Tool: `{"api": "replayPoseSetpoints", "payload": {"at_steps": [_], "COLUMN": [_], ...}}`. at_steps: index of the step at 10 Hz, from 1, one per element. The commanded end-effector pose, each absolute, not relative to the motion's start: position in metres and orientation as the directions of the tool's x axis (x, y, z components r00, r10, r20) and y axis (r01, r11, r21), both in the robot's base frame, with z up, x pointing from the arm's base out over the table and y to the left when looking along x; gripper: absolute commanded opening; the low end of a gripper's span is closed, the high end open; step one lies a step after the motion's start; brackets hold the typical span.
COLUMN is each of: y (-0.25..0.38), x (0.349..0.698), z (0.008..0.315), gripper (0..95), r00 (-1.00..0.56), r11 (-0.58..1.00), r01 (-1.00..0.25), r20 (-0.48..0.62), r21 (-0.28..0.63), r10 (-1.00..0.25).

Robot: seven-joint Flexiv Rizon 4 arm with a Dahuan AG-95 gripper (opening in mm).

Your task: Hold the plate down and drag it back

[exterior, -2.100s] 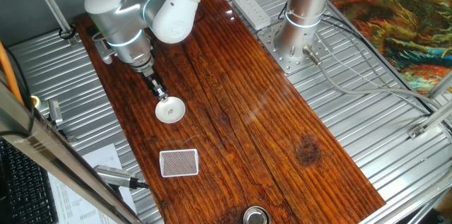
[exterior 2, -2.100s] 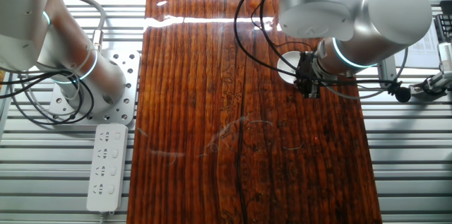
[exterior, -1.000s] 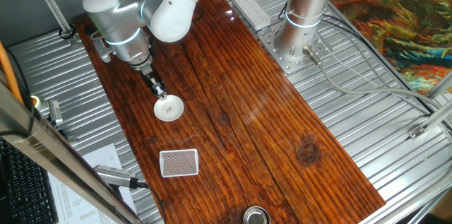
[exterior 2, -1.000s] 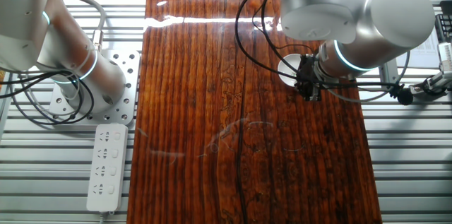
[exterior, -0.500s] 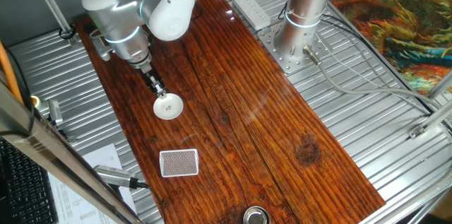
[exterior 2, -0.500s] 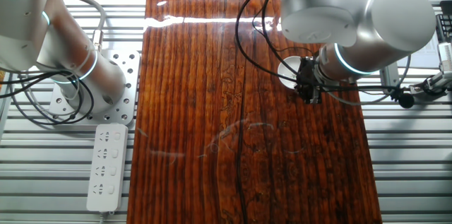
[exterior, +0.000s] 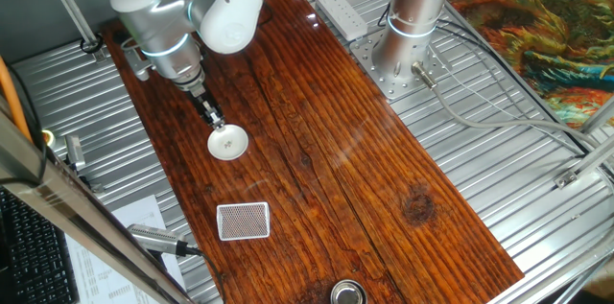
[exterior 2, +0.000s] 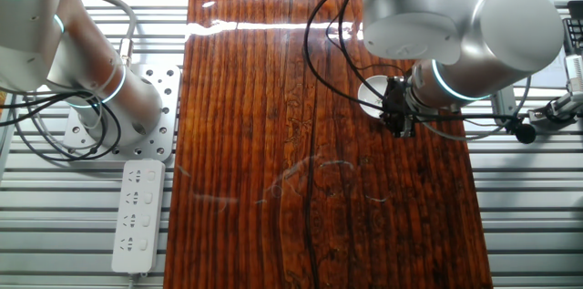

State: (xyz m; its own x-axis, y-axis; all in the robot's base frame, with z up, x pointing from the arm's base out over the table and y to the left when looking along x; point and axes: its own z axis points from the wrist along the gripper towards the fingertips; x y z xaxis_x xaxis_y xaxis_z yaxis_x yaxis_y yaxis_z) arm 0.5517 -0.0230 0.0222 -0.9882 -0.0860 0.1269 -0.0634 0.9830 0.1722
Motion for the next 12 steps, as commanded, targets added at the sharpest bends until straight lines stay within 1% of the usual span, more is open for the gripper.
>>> {"api": "replayPoseSetpoints", "payload": {"at_steps": [1, 12], "y": [-0.024, -0.036], "x": [0.551, 0.548], "z": [0.023, 0.022], "gripper": [0.0, 0.0], "r00": [-0.988, -0.986], "r11": [0.983, 0.982], "r01": [-0.066, -0.084], "r20": [0.127, 0.128], "r21": [0.173, 0.170], "r10": [-0.089, -0.107]}}
